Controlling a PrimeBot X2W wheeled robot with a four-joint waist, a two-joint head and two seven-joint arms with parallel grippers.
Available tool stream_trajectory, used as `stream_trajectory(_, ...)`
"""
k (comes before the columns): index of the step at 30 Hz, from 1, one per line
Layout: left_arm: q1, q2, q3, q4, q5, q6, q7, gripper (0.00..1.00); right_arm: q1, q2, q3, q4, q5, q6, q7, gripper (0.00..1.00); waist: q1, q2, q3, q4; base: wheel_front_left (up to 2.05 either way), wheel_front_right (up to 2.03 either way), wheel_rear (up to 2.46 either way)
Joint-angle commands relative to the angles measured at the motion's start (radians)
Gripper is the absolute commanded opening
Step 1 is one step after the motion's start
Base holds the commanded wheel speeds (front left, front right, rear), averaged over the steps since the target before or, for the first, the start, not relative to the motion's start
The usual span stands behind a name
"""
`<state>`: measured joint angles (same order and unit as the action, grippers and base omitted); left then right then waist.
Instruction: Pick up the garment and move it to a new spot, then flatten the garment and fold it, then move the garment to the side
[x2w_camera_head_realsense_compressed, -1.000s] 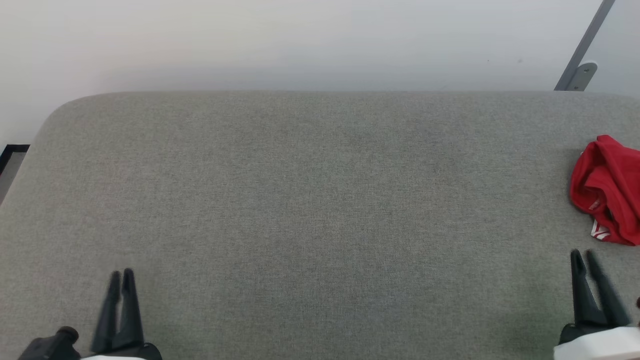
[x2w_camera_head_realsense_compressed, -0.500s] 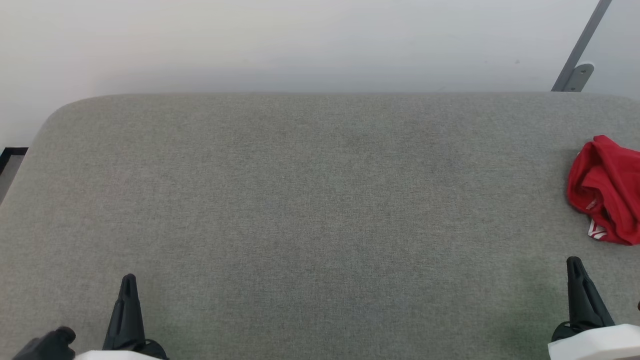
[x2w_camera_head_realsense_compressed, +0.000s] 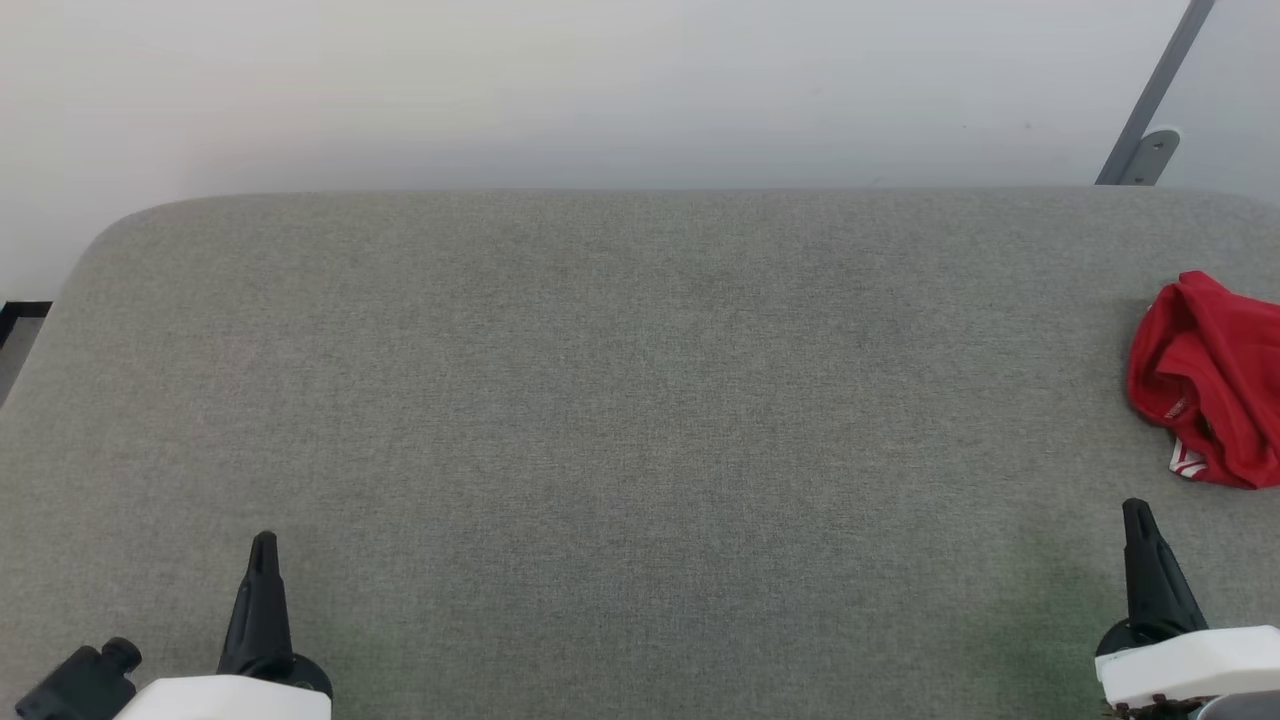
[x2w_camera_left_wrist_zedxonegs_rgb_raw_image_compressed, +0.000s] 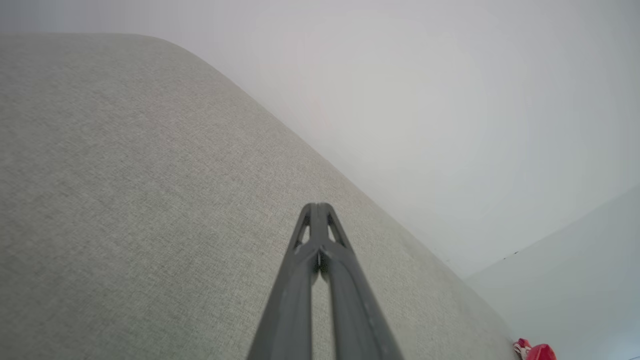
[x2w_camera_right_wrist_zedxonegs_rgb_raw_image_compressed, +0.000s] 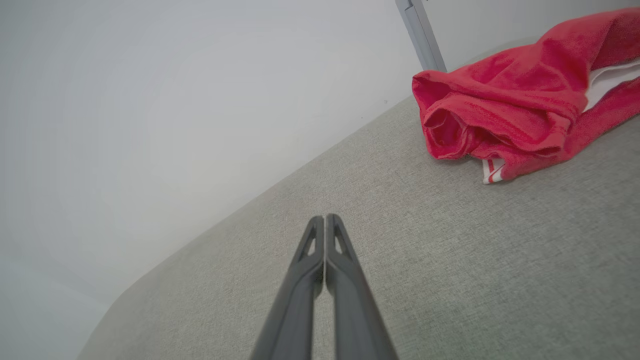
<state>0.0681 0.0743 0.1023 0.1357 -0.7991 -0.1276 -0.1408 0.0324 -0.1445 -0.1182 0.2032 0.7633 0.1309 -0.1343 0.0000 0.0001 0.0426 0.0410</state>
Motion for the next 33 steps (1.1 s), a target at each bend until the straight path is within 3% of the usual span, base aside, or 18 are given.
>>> stream_trajectory(1,-0.024,0.007,0.001,-0.008,-0.030,-0.001,0.007,0.00,-0.024,-0.001,-0.001,-0.009,0.032,0.000,0.009,0.00,0.0000,-0.0001,-0.001,-0.001,0.00,0.00,0.00)
stream_trajectory(33,-0.095,-0.001,0.000,0.042,-0.377,-0.003,0.110,0.00,-0.078,0.040,0.001,0.012,0.387,0.000,0.114,0.00,0.0000,-0.0001,-0.014,-0.014,0.00,0.00,0.00)
